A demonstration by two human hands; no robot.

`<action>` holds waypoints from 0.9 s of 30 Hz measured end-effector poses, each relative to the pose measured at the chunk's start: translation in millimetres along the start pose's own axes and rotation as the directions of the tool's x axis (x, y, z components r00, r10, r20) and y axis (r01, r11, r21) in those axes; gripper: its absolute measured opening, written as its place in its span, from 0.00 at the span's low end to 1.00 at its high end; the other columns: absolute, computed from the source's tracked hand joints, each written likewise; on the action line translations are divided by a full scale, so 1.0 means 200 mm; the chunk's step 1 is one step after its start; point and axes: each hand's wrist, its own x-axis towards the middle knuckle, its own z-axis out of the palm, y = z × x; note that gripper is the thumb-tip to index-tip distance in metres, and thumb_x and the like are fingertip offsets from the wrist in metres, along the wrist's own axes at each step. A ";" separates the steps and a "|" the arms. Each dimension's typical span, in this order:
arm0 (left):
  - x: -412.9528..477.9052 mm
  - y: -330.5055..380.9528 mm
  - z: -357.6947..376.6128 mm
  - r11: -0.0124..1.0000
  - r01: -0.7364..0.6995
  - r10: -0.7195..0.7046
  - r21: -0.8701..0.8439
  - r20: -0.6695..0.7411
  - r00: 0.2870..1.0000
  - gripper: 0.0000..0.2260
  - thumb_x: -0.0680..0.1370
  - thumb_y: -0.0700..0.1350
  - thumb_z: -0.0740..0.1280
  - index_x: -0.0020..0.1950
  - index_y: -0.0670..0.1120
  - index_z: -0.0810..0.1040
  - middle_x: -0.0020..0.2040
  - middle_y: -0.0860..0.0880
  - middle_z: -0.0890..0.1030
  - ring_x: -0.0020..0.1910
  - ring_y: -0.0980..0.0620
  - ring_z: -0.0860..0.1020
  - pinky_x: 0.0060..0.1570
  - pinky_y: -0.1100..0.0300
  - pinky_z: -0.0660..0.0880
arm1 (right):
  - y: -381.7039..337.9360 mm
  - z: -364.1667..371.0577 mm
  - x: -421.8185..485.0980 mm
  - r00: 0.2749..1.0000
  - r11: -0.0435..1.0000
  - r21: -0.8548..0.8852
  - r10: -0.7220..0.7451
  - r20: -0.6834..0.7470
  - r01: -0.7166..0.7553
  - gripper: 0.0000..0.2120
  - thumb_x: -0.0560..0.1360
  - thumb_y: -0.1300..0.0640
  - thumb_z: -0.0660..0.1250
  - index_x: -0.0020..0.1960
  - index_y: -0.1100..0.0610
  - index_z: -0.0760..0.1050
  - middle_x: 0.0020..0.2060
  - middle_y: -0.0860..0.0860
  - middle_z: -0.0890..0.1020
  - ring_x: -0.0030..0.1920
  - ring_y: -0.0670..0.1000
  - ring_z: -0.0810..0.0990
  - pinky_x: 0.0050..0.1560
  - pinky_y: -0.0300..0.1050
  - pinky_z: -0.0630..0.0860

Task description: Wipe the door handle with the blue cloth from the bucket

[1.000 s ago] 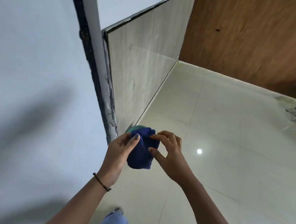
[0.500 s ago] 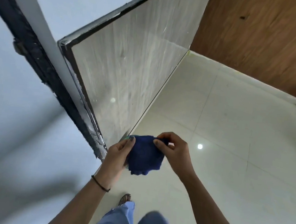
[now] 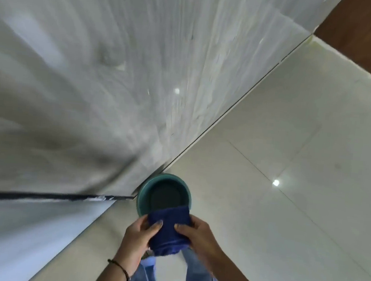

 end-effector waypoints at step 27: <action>2.53 -1.27 -0.02 0.988 0.121 -0.151 -0.095 -0.476 0.866 0.22 0.75 0.30 0.63 0.69 0.37 0.71 0.62 0.37 0.78 0.60 0.40 0.77 0.62 0.48 0.74 | 1.12 -0.13 2.47 0.985 0.803 -0.579 0.056 -0.161 -0.141 0.19 0.77 0.69 0.57 0.67 0.60 0.70 0.64 0.60 0.76 0.65 0.59 0.74 0.67 0.47 0.70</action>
